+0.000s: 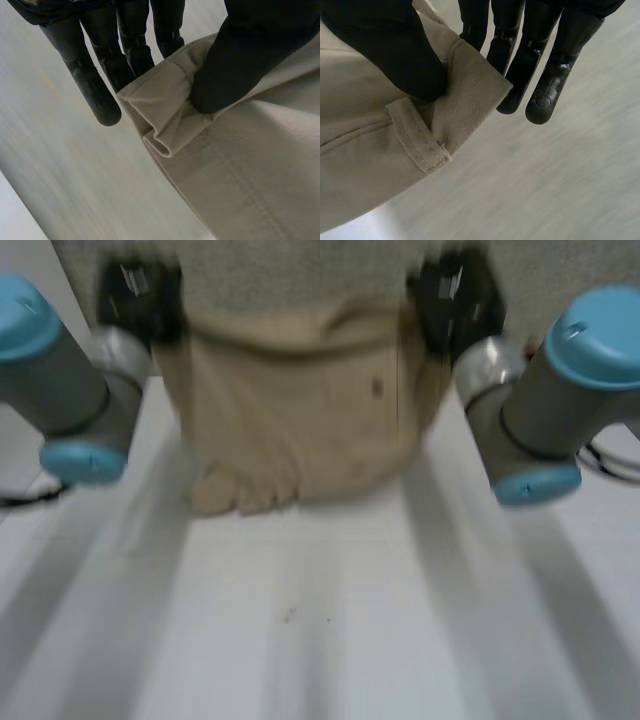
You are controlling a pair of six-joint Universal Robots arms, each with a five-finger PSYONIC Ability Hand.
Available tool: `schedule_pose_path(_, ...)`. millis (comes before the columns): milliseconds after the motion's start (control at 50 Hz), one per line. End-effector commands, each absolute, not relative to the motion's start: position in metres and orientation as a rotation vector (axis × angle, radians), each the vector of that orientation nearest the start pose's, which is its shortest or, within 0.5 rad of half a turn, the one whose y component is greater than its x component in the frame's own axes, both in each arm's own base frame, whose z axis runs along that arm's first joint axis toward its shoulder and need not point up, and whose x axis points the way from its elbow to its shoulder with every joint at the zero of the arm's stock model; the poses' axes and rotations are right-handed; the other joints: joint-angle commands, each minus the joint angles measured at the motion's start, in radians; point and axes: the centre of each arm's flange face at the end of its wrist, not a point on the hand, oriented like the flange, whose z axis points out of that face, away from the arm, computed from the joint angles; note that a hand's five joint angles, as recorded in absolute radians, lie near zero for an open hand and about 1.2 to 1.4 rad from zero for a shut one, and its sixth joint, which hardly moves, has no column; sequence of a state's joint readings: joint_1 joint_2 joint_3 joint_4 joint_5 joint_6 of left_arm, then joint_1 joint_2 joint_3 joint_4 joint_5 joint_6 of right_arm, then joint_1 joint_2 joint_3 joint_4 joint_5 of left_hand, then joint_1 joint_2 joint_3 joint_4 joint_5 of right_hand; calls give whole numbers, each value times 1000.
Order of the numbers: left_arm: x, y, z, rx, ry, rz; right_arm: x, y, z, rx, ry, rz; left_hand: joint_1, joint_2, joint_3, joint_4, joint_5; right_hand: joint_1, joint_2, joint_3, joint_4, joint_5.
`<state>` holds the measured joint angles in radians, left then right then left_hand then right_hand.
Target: Fold the shorts.
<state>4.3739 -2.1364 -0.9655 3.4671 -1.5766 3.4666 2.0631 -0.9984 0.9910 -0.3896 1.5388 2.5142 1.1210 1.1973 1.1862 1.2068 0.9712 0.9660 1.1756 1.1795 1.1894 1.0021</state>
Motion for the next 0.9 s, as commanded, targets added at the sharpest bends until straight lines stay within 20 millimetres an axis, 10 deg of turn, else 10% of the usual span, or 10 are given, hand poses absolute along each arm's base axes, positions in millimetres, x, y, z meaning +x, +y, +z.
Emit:
schedule_pose_path(20,-261,-332,470,190,870,-3137,319,-325,428,-389,863,-2908,275,199,210,189,251,430,221,217,207,220)
schedule_pose_path(180,-257,-329,411,216,1165,-3123,323,-326,373,-590,1235,-2706,275,199,210,189,251,430,221,217,207,220)
schedule_pose_path(420,-266,-319,177,598,2127,-2523,323,-313,207,-1091,1916,-2124,275,199,210,189,251,430,221,217,207,220)
schedule_pose_path(500,-263,-303,131,684,2378,-2226,318,-303,154,-1262,2077,-1926,275,199,210,189,251,430,221,217,207,220)
schedule_pose_path(640,-252,-273,114,828,2583,-1806,306,-286,136,-1389,2217,-1733,275,199,210,189,251,430,221,217,207,220)
schedule_pose_path(900,-232,-229,172,871,2596,-1731,280,-259,171,-1406,2287,-1684,275,199,210,189,251,430,221,217,207,220)
